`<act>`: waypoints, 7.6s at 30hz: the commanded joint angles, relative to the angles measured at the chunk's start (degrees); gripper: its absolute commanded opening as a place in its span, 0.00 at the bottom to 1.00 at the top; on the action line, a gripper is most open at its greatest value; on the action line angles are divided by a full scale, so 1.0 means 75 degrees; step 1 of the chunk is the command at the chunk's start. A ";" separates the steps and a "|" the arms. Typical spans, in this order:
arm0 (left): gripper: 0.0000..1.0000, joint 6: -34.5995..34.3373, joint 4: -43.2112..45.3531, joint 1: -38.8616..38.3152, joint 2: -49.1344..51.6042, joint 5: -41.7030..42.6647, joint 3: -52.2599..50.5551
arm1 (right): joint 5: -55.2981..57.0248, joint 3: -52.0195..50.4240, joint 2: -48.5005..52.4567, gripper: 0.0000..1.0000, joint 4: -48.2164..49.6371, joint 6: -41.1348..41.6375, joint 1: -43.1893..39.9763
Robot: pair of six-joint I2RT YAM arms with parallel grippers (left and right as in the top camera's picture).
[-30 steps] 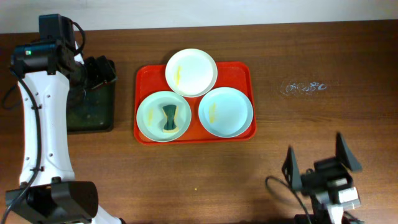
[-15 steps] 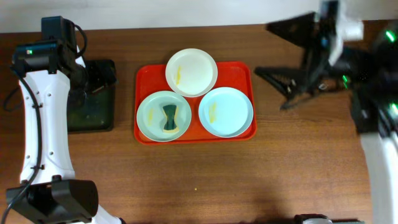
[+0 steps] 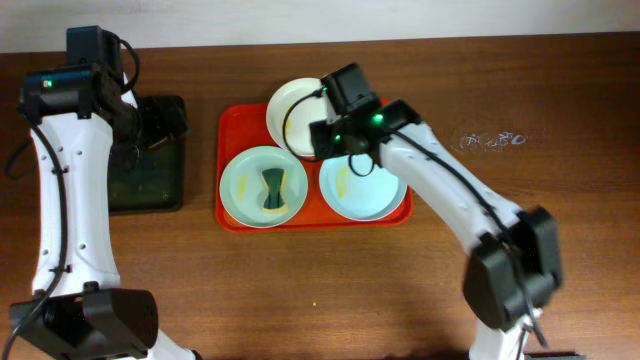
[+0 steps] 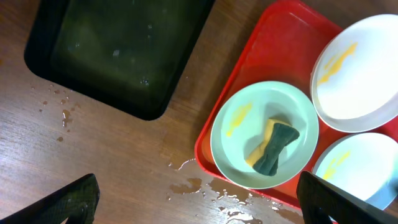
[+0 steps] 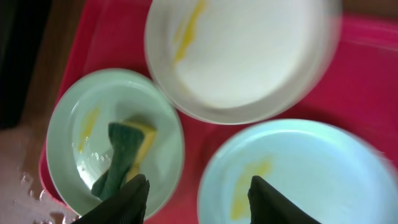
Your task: Clean dirty plates on tray and stack at the side
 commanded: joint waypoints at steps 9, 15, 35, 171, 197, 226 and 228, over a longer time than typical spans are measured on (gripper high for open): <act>1.00 -0.0073 0.0303 -0.0023 0.0009 0.0029 -0.0003 | -0.0256 -0.0009 0.0880 0.50 0.0294 -0.1533 0.0361; 0.99 -0.0073 0.0300 -0.0023 0.0009 0.0026 -0.0003 | -0.0268 -0.0344 0.1131 0.47 0.0778 -0.1501 0.0376; 0.95 0.0423 0.0589 -0.0347 0.0166 0.0694 -0.0379 | -0.0236 -0.0396 0.1900 0.29 0.0941 -0.1507 0.0455; 0.00 -0.0012 0.3235 0.1364 -0.0991 -0.0766 -0.3372 | 1.0217 0.4829 0.1848 0.04 -0.2075 -0.4908 0.2197; 0.00 -0.0015 0.3474 0.1364 -0.0976 -0.0761 -0.3611 | -0.1603 0.4578 0.3695 0.10 -0.3952 -0.2317 -0.7090; 0.00 -0.0015 0.3500 0.1349 -0.0976 -0.0306 -0.3611 | -0.0122 0.5377 0.4619 0.58 -0.1338 -0.2547 -0.1515; 0.00 -0.0012 0.3500 0.1349 -0.0976 -0.0306 -0.3611 | 0.0093 0.5377 0.4639 0.54 -0.1326 -0.2547 -0.1507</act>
